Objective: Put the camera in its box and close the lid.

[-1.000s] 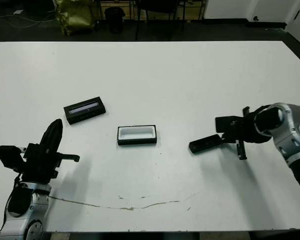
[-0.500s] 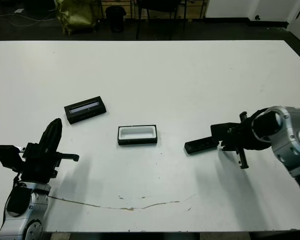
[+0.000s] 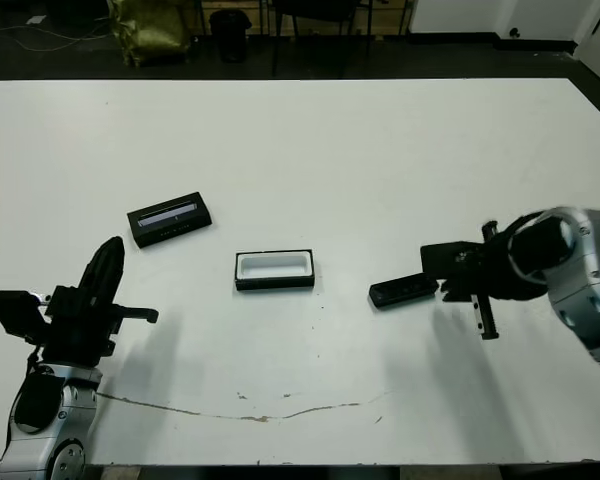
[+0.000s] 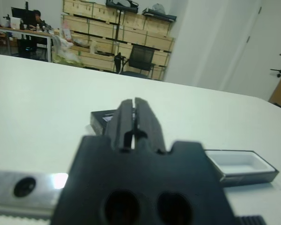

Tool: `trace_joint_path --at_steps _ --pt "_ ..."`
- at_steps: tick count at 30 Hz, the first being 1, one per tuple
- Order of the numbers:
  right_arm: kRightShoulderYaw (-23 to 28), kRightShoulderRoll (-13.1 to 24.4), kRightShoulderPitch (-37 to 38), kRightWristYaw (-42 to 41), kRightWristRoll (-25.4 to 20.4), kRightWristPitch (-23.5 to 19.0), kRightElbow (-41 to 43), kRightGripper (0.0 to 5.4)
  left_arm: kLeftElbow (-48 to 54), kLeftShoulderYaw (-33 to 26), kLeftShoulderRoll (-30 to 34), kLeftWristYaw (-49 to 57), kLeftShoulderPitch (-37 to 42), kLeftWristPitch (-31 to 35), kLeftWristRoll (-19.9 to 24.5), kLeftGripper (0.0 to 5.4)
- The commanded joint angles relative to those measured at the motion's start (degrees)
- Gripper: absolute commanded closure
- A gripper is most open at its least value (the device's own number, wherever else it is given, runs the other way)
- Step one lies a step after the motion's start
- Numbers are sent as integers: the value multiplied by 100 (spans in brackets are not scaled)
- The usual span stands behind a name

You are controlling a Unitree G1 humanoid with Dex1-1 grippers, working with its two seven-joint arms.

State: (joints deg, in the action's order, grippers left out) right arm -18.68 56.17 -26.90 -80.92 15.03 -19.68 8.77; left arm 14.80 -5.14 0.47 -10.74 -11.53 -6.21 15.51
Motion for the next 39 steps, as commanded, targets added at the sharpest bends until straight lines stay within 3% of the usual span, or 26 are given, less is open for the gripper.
trace_joint_path --at_steps 1,2,5,7,11,15,22,33,39 --pt "-124 -90 -6 -199 -267 116 -489 540 -101 -25 57 -14 -55 70 13 538" --pt "-197 -165 -81 -284 -328 49 -724 540 -104 -23 56 -11 -51 71 15 538" --pt "216 70 -63 -564 -911 -413 193 540 -89 -16 35 29 -52 75 -1 538" --pt "267 73 -116 -693 -1211 -699 334 540 -75 -14 33 39 -63 84 -2 538" --pt "180 212 -189 -656 -1358 -1493 894 540 -202 -26 65 -36 -38 -74 -31 538" --pt "209 319 -226 -662 -1680 -1979 1199 540 -168 -15 46 33 -51 -59 -69 538" --pt "86 329 -209 -431 -1893 -2207 1252 540 -142 -7 40 22 -71 -27 -23 538" --pt "-86 330 -199 -281 -1944 -2160 975 540 -202 -23 64 5 -84 -107 -96 538" --pt "-77 384 -119 -189 -1930 -1932 919 540 -193 -30 25 21 -80 -69 -43 538"
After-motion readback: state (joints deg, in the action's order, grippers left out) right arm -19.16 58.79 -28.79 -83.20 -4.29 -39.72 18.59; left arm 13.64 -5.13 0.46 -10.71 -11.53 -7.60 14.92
